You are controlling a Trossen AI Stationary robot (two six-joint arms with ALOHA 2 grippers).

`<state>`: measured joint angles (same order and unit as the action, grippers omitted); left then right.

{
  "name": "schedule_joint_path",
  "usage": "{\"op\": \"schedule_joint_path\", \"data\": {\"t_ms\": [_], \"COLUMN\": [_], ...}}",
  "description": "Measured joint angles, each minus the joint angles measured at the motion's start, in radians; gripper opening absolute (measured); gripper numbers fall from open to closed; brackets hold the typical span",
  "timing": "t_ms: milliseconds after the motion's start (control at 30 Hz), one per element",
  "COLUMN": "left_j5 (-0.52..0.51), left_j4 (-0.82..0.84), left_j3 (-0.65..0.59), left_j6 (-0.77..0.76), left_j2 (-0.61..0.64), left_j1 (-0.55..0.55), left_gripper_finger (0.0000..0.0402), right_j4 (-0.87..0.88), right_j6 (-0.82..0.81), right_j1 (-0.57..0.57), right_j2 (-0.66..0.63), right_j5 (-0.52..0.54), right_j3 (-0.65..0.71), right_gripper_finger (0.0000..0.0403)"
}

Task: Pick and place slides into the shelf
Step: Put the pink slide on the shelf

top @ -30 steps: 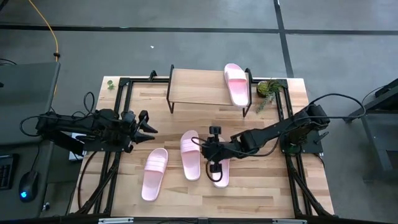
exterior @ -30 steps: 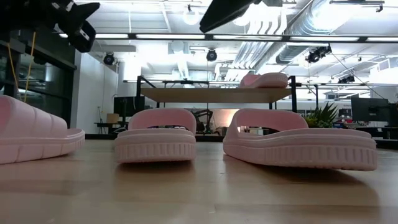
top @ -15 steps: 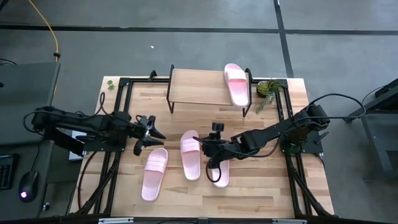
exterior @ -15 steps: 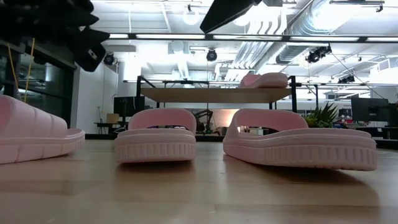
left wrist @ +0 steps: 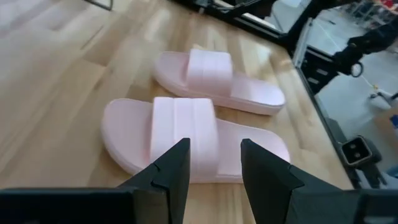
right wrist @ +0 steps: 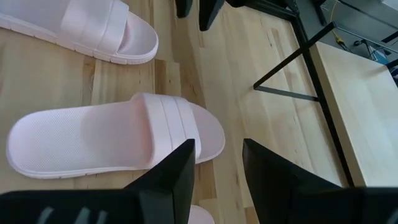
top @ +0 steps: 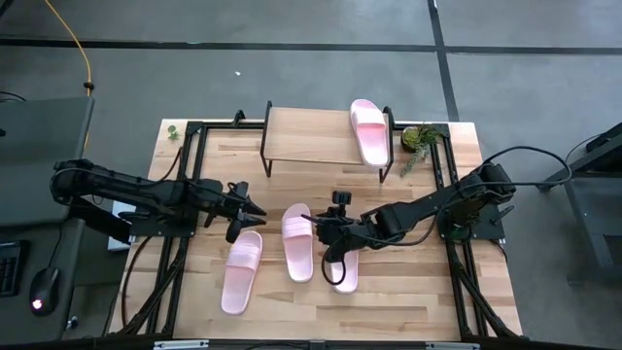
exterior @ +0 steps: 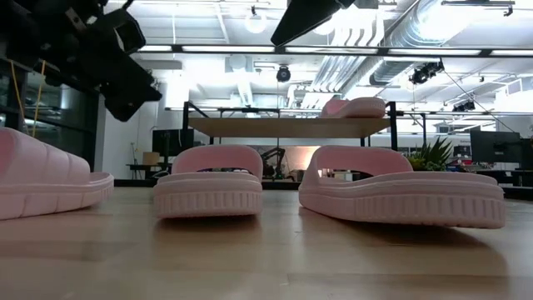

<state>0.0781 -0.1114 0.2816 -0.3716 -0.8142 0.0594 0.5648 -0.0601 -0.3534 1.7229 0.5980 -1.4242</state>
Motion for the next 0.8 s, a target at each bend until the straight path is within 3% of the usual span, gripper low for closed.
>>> {"op": "schedule_joint_path", "data": {"t_ms": [233, 533, 667, 800], "left_j5": [0.025, -0.092, -0.110, -0.052], "left_j4": [0.002, 0.002, -0.003, -0.008], "left_j3": [0.000, 0.000, 0.000, 0.000], "left_j6": [0.000, 0.024, 0.024, 0.023], "left_j2": [-0.023, -0.066, -0.094, -0.137], "left_j1": [-0.001, 0.003, 0.064, 0.138], "left_gripper_finger": [0.0128, 0.0128, 0.0128, 0.0128], "right_j4": [0.000, 0.000, -0.001, -0.001], "right_j6": [-0.003, -0.011, -0.011, -0.011], "right_j1": [0.000, 0.000, 0.000, 0.000], "right_j2": [0.000, 0.000, 0.000, 0.000], "right_j5": [0.000, -0.004, -0.004, -0.004], "right_j3": [0.000, 0.000, 0.000, 0.000], "right_gripper_finger": [0.0124, 0.0124, 0.0124, 0.0124]}}
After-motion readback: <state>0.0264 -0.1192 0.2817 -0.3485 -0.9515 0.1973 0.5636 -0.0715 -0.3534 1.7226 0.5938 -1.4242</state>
